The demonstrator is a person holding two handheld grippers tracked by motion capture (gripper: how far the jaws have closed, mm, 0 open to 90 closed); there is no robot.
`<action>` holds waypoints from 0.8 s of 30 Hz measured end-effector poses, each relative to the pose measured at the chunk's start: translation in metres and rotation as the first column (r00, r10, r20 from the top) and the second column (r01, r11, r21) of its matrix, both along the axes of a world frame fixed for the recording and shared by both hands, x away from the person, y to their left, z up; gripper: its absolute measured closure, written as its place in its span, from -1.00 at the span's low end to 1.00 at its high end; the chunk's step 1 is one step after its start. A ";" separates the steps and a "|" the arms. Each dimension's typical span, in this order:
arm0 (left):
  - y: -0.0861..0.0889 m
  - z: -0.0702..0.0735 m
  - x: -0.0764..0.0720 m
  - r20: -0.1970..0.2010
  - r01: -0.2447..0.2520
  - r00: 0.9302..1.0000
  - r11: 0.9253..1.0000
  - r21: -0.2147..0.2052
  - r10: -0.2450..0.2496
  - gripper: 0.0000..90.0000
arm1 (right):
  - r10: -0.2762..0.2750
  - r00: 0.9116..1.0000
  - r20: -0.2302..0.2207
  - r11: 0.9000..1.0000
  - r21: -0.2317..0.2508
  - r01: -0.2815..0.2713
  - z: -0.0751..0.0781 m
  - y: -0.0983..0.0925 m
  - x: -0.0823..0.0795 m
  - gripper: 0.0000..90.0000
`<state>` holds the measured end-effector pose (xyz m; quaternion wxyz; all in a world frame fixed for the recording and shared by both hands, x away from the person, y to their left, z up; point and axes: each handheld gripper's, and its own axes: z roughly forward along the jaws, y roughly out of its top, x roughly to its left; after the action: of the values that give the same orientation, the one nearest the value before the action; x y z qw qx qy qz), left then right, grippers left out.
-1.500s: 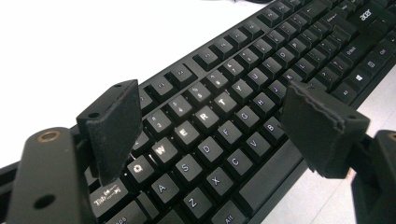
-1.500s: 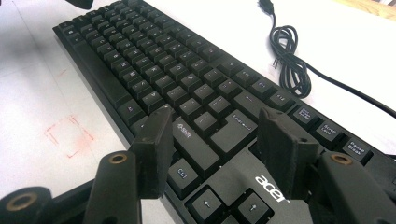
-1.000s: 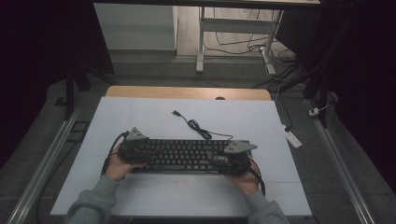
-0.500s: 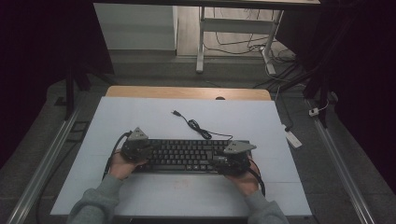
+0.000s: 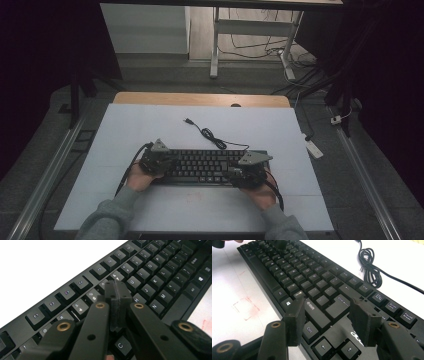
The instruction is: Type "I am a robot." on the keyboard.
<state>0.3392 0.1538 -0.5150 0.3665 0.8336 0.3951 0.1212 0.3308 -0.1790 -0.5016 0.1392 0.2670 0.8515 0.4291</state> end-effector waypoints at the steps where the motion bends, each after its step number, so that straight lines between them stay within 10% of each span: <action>1: 0.000 -0.001 0.001 -0.001 -0.003 1.000 1.000 0.000 0.003 0.98 | -0.001 1.000 0.000 1.000 -0.001 0.001 0.000 0.000 0.000 0.04; 24: -0.007 -0.009 0.004 0.005 -0.001 1.000 0.999 0.038 0.001 0.98 | -0.005 1.000 0.002 1.000 0.003 0.005 0.000 -0.001 0.000 0.04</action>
<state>0.3434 0.1464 -0.5236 0.3516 0.8398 0.3924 0.1308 0.3310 -0.1803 -0.5015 0.1409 0.2688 0.8502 0.4303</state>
